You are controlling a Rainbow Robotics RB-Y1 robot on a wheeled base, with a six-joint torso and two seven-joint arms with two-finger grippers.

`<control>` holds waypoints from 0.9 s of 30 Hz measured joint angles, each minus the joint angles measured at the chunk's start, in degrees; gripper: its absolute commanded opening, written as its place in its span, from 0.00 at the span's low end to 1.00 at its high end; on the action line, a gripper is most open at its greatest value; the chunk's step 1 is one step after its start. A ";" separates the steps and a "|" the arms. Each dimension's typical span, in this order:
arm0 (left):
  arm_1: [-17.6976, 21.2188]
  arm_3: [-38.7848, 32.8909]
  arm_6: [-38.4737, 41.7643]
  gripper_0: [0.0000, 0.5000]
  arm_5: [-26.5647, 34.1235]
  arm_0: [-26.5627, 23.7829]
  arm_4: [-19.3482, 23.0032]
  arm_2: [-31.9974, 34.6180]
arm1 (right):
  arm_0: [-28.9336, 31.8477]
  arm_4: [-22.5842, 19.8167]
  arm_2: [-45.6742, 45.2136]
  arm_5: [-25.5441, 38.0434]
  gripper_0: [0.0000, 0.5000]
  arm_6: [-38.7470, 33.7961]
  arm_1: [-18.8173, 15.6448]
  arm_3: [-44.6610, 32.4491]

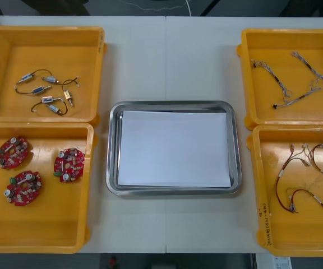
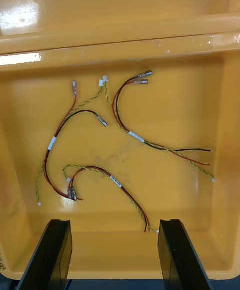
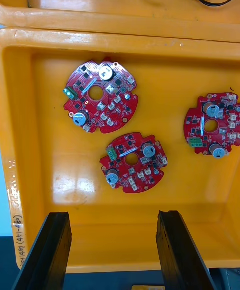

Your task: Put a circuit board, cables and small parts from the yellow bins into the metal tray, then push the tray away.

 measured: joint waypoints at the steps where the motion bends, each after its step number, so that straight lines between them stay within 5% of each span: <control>1: 0.00 0.00 0.00 1.00 0.00 0.00 0.00 0.00 | 0.00 0.00 0.00 0.00 1.00 0.00 0.00 0.00; 16: -0.70 1.67 0.00 1.00 0.00 0.10 -0.01 -0.95 | -0.01 0.03 -0.02 -0.79 1.00 0.00 0.23 0.30; 27: -0.73 2.41 0.00 1.00 -0.02 0.10 -0.20 -1.12 | 0.90 0.29 -0.02 -8.19 1.00 0.25 0.03 0.40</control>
